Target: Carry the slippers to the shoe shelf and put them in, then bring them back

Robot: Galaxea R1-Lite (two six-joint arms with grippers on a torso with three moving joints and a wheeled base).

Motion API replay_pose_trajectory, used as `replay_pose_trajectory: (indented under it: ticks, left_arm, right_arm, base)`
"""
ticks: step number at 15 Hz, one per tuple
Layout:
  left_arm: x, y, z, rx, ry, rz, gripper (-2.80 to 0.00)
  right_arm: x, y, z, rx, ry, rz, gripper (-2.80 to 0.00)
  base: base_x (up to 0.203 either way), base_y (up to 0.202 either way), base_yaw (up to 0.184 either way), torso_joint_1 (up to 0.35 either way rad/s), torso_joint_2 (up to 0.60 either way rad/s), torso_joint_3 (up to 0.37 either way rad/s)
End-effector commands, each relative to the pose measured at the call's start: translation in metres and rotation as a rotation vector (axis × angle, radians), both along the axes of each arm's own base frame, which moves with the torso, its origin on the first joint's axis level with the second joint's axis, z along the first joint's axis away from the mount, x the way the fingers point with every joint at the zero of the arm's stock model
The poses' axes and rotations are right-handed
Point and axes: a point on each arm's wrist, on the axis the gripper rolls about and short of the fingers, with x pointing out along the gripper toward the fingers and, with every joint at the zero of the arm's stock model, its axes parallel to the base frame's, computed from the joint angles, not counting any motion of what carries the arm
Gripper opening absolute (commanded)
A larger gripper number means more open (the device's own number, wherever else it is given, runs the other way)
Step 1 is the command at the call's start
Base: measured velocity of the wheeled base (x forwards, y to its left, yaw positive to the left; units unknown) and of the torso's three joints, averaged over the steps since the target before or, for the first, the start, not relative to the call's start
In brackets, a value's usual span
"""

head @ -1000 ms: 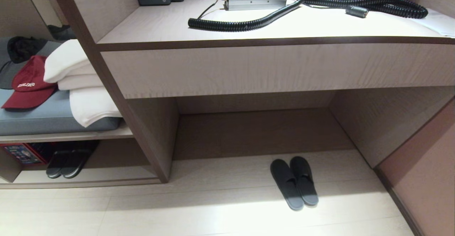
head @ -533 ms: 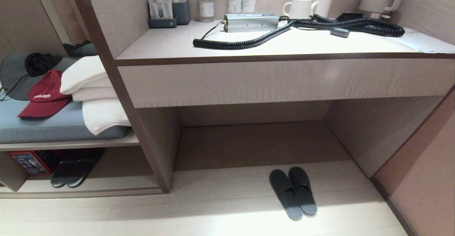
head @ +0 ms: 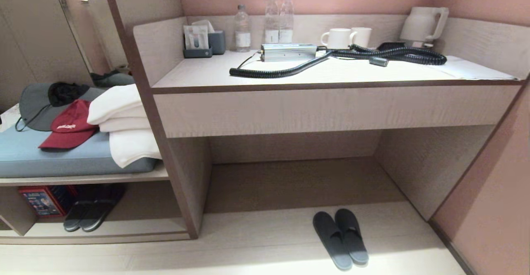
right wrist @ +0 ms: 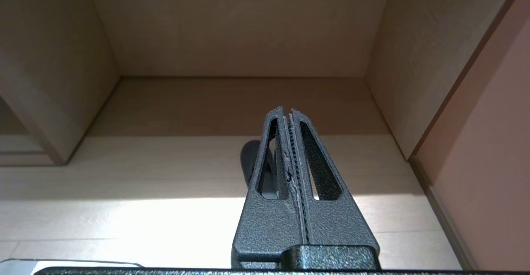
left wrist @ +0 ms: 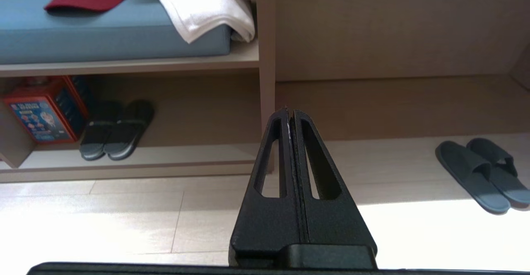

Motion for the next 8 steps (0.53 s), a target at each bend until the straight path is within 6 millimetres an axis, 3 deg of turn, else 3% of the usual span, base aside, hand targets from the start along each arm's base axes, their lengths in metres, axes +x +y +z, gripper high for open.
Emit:
replay_pose_trajectory:
  ticks: [1, 3, 8]
  left_arm:
    - [-0.0001, 0.0, -0.0001, -0.001, 0.001, 0.002, -2.8]
    - [0.0001, 0.0, 0.0, 0.004, 0.001, 0.0, -2.8]
    - [0.0001, 0.0, 0.0, -0.001, 0.001, 0.0, -2.8]
  right_arm:
    - [0.0002, 0.0, -0.0004, 0.0, 0.002, 0.0, -2.8]
    - [0.0002, 0.0, -0.0004, 0.0, 0.002, 0.0, -2.8]
    - [0.0002, 0.0, -0.0004, 0.0, 0.002, 0.0, -2.8]
  base:
    - [0.0, 0.0, 0.0, 0.005, 0.0, 0.2]
    - [0.0, 0.0, 0.0, 0.004, 0.0, 0.159]
    - [0.0, 0.0, 0.0, 0.0, 0.0, 0.026]
